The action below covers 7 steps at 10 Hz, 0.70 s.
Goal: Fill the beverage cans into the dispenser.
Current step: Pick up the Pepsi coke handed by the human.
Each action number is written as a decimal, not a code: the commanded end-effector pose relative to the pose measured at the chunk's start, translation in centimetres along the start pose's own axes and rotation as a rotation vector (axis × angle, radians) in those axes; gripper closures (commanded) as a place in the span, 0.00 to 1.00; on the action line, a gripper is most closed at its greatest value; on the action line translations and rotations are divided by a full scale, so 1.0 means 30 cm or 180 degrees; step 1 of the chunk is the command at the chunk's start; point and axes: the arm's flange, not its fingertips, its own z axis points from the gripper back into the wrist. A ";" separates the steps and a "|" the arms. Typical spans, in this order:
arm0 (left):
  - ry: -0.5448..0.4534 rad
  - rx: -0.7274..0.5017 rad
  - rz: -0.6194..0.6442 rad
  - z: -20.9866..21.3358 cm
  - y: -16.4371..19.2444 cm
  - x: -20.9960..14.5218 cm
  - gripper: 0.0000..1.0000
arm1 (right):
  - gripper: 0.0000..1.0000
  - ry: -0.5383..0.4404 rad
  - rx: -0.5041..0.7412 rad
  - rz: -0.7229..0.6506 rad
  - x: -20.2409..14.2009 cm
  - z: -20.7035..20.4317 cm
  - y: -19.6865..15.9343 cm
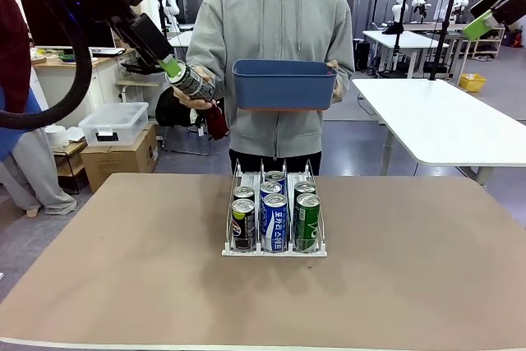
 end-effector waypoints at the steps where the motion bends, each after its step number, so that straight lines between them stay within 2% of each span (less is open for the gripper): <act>1: -0.0220 0.0065 -0.0103 -0.044 0.041 0.011 0.00 | 0.00 0.0003 0.0008 0.0018 -0.002 -0.004 -0.001; 2: -0.0259 0.0069 -0.0160 -0.041 0.073 -0.001 0.00 | 0.00 0.0003 0.0008 0.0018 -0.002 -0.004 -0.001; 4: -0.0446 0.0224 0.0010 -0.087 0.075 -0.001 0.00 | 0.00 0.0003 0.0008 0.0018 -0.002 -0.004 -0.001; 5: -0.0439 0.0172 -0.0035 -0.096 0.120 -0.003 0.00 | 0.00 0.0003 0.0008 0.0018 -0.002 -0.004 -0.001; 7: -0.0522 0.0059 0.0131 -0.149 0.154 -0.003 0.00 | 0.00 0.0003 0.0008 0.0018 -0.002 -0.004 -0.001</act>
